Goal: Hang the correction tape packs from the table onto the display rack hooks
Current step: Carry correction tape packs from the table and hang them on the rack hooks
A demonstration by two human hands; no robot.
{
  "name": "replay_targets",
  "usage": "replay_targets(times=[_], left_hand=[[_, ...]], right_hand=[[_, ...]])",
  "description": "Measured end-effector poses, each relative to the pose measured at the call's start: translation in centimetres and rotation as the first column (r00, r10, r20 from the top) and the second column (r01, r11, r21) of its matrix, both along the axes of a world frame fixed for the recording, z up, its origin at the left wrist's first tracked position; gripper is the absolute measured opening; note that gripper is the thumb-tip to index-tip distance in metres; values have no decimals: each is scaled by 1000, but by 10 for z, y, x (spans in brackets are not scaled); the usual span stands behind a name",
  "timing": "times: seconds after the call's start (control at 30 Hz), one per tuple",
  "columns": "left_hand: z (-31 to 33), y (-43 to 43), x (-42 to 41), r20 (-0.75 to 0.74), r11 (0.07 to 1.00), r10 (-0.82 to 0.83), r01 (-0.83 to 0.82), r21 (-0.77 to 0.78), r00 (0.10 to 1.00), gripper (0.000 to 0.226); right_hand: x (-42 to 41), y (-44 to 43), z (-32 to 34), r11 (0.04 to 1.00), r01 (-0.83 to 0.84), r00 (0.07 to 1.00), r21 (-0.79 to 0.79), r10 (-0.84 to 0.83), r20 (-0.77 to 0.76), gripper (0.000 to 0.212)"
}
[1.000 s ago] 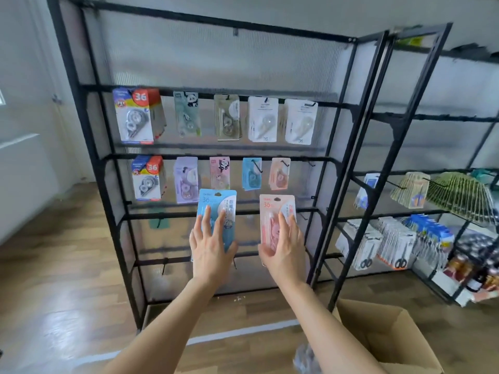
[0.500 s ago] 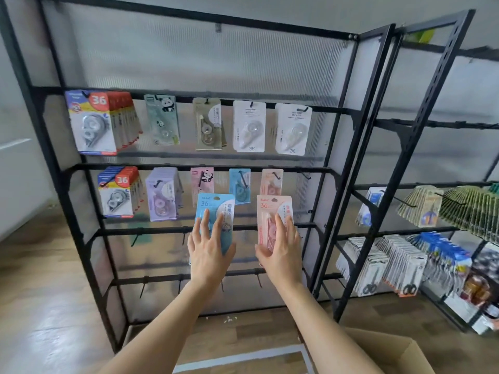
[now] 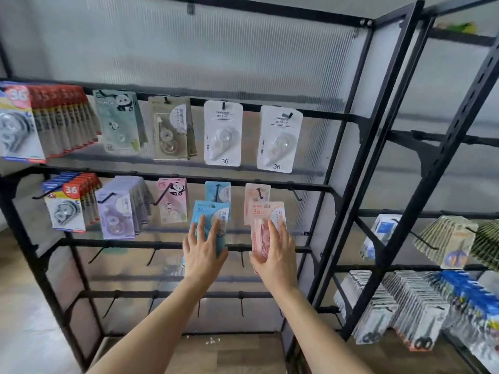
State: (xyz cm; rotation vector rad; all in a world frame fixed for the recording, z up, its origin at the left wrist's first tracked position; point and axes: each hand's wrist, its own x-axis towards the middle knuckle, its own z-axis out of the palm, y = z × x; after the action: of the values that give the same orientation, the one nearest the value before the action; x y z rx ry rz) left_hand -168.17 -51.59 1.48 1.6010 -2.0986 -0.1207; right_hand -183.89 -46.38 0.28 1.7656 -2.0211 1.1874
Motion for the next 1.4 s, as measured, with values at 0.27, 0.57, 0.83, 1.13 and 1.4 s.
replay_targets(times=[0.27,0.57,0.83,1.13,1.4], left_hand=[[-23,-28,-18,-17,998,-47,46,-40,999,86],[-54,-49,-9,-114,984,-97,78,-160,989,80],[-44,-93,-16,-56,990,-126,129,54,990,92],[-37,-147,-33,50,988,-72,64,139,996,92],[-42,-188,-49,20,987,-60,56,150,998,92]], right_hand=[[-18,-37,-7,1000,-2,1000,-22,2,-5,87],[-16,-72,-15,1000,22,1000,-5,-22,3,85],[-13,-88,-23,999,41,999,27,-41,9,86],[-30,-117,-32,999,39,999,18,-39,-2,78],[-44,-147,-35,1000,21,1000,-18,-21,-10,76]])
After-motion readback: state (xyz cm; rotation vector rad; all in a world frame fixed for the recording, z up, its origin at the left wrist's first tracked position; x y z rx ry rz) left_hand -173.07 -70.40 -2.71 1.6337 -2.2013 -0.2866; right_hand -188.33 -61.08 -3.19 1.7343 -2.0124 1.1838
